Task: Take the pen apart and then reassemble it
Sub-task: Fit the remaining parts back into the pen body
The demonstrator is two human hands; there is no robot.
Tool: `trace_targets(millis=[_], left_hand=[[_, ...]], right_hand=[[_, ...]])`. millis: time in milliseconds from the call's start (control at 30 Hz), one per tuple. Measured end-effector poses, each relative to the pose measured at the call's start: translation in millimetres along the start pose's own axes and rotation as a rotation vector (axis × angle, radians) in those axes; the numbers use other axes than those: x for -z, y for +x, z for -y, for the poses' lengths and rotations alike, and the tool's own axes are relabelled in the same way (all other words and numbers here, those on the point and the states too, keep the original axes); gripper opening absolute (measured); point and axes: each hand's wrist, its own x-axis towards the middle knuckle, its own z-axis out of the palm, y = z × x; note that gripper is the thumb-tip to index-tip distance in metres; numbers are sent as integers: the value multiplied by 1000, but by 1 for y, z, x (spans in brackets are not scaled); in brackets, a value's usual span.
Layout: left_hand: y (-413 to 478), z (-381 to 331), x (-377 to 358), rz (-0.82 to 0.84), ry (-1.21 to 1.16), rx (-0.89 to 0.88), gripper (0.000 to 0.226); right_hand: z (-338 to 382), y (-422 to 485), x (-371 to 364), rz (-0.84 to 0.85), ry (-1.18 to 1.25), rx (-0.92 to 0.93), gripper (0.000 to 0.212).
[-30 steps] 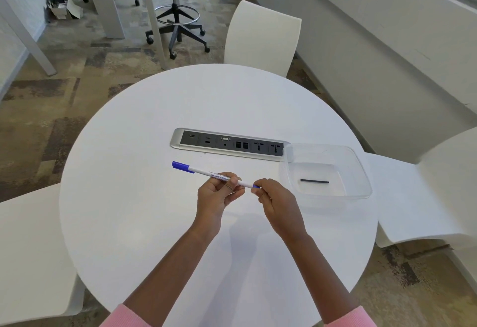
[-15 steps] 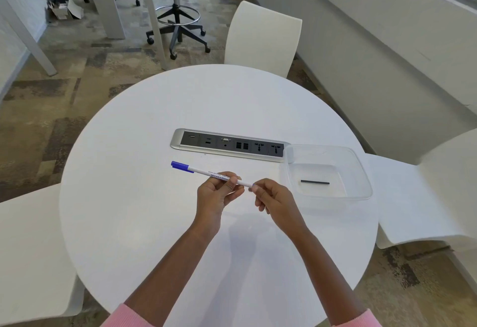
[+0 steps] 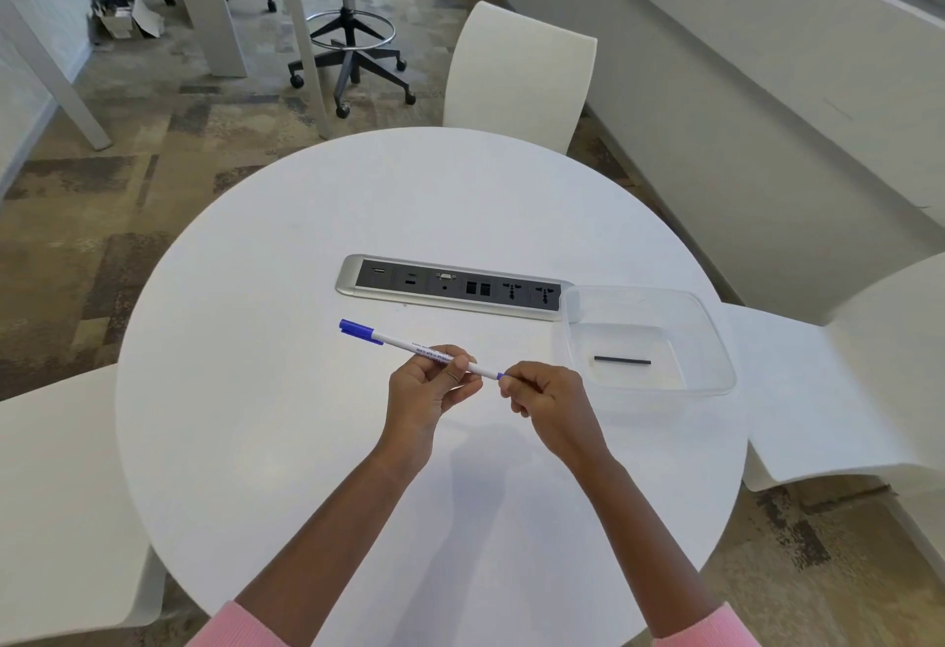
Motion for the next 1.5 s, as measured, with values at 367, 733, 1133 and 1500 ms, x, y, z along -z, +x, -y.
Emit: trace_targets(millis=[367, 733, 1133, 1500], left_hand=[[2, 1, 0, -10, 10, -21, 10], [1, 5, -2, -86, -91, 30, 10], [-2, 11, -2, -8, 0, 3, 10], [2, 4, -3, -77, -65, 1, 9]], right_hand=[[6, 7, 4, 140, 340, -331, 31], [-1, -2, -9, -146, -278, 221, 14], [0, 6, 9, 132, 65, -117, 36], [-5, -3, -7, 17, 88, -20, 21]])
